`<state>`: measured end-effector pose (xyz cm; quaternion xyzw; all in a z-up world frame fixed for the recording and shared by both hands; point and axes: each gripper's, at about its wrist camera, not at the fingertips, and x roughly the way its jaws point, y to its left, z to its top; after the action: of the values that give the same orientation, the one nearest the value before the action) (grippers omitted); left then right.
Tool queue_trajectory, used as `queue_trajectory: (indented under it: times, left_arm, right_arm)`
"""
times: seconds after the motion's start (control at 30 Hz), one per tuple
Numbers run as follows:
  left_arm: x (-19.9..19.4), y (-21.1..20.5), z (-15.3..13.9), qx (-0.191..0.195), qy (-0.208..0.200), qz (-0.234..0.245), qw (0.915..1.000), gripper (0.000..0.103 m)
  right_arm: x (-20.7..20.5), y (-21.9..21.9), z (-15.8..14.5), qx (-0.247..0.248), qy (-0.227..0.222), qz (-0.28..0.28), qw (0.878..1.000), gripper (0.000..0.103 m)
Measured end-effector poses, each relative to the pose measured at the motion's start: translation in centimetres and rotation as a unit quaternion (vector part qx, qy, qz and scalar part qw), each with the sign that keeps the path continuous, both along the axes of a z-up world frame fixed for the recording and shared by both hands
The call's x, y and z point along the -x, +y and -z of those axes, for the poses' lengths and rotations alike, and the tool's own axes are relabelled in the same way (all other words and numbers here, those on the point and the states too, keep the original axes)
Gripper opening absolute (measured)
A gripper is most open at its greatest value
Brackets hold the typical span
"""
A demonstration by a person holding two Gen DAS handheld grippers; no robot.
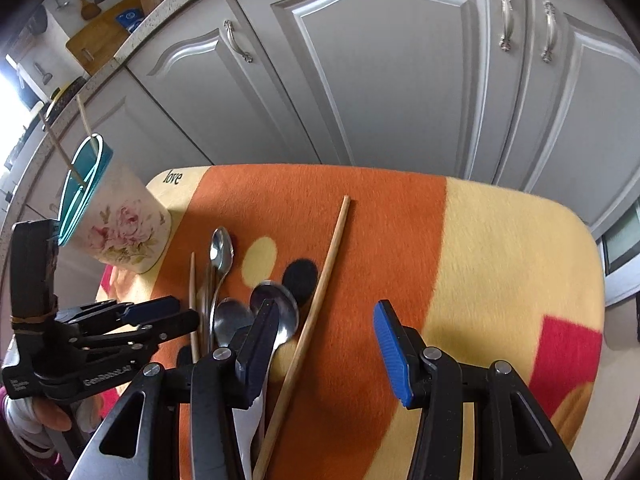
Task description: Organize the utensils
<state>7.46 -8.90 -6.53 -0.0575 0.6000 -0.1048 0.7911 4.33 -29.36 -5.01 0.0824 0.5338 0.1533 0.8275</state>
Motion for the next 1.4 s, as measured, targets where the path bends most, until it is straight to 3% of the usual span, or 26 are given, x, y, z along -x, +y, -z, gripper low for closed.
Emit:
queue_trajectory:
  times: [0.13,0.2,0.27,0.3,0.33,0.37,0.4,0.53,0.83,1.4]
  left_arm:
    - [-0.1,-0.1,-0.1,-0.006,0.000,0.000,1.0000,0.036]
    - [0.1,-0.7,-0.2,-0.020,-0.005,0.007,0.9998,0.036]
    - [0.0,-1.0,-0.2,-0.027,-0.006,0.009,0.9996,0.033]
    - [0.0,-1.1,-0.2,-0.028,-0.007,0.009,0.9995,0.031]
    - [-0.1,-1.2,-0.2,-0.028,-0.009,0.011,0.9995,0.017]
    - [-0.2,-1.3,-0.1,-0.029,-0.011,0.014,0.9994,0.011]
    - [-0.4,-1.5,0.0,-0.025,-0.014,0.016,0.9995,0.010]
    - [-0.3,-0.1,-0.3,0.022,-0.008,0.003,0.9997,0.004]
    - [3.3,1.8,-5.9,0.053,-0.067,0.022,0.9961,0.004]
    - [8.9,3.3,-14.5,0.081,-0.152,0.053,0.9836,0.003]
  right_arm:
    - [-2.6,0.5,0.8,0.010,0.015,0.001,1.000,0.047]
    - [-3.6,1.3,1.6,0.031,0.025,-0.012,0.999,0.035]
    - [-4.2,2.5,2.4,0.061,0.028,-0.029,0.997,0.029]
    - [-4.3,2.9,2.3,0.076,0.015,-0.037,0.996,0.024]
    - [-4.4,3.3,2.4,0.089,0.015,-0.043,0.995,0.022]
    - [-4.5,3.7,2.3,0.101,0.011,-0.050,0.994,0.017]
    - [-4.6,3.7,2.3,0.100,0.013,-0.054,0.993,0.010]
    - [-3.7,3.0,1.7,0.094,0.008,-0.057,0.994,0.009]
    - [1.7,-1.0,-3.7,-0.005,-0.044,-0.031,0.999,0.007]
    - [11.6,1.1,-14.2,0.011,-0.152,-0.056,0.987,0.006]
